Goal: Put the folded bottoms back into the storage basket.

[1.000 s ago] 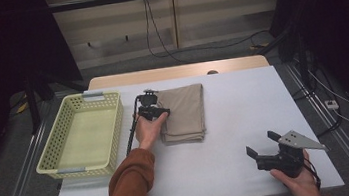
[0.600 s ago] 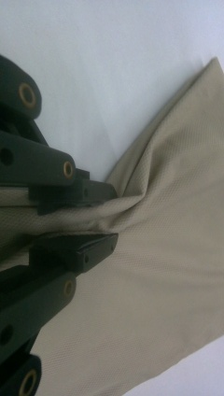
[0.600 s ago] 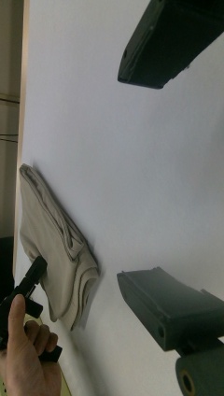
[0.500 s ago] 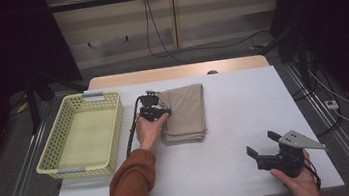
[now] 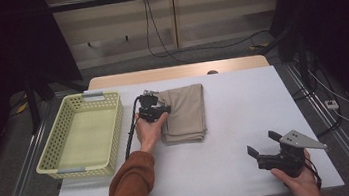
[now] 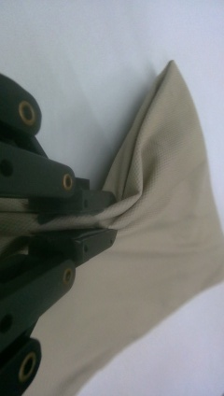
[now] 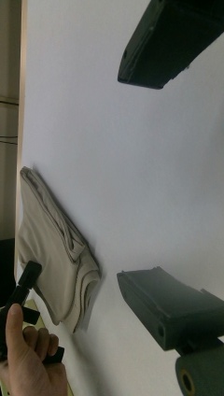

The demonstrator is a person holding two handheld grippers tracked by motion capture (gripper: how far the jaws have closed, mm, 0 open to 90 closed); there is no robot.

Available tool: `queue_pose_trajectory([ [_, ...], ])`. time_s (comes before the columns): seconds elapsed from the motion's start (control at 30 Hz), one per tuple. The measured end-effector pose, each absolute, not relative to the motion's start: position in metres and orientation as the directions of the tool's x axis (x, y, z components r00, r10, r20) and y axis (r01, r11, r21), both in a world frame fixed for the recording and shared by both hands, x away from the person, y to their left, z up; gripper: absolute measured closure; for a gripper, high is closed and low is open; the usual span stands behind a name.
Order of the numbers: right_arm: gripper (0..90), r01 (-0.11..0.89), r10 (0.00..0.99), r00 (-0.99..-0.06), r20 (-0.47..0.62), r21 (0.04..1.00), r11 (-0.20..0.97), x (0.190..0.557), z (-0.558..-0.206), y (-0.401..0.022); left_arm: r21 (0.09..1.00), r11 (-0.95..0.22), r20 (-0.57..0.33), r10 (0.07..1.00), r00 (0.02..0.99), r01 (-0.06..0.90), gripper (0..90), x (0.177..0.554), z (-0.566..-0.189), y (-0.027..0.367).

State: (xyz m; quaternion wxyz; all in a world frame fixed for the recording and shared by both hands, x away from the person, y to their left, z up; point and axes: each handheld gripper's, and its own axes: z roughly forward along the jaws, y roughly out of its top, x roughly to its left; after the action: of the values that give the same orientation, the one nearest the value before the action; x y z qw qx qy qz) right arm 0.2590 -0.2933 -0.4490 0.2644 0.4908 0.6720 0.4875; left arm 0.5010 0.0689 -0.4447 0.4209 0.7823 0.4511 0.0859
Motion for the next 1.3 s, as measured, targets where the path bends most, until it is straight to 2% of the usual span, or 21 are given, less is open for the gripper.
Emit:
queue_pose_trajectory([
  [0.4, 4.7, 0.402, 0.917, -0.378, 0.125, 0.915, 0.041, 0.259, -0.449, -0.294, 0.8, -0.174, -0.284, 0.734, 0.617, 0.575, 82.6, 0.494, -0.425, 0.069],
  [0.83, 4.7, 0.404, 0.916, -0.379, 0.134, 0.914, 0.033, 0.259, -0.449, -0.294, 0.857, -0.183, -0.227, 0.704, 0.673, 0.481, 82.8, 0.482, -0.395, 0.064],
  [1.3, 4.6, 0.405, 0.916, -0.377, 0.138, 0.914, 0.029, 0.259, -0.449, -0.294, 0.889, -0.162, -0.204, 0.699, 0.685, 0.429, 83.1, 0.473, -0.366, 0.074],
])
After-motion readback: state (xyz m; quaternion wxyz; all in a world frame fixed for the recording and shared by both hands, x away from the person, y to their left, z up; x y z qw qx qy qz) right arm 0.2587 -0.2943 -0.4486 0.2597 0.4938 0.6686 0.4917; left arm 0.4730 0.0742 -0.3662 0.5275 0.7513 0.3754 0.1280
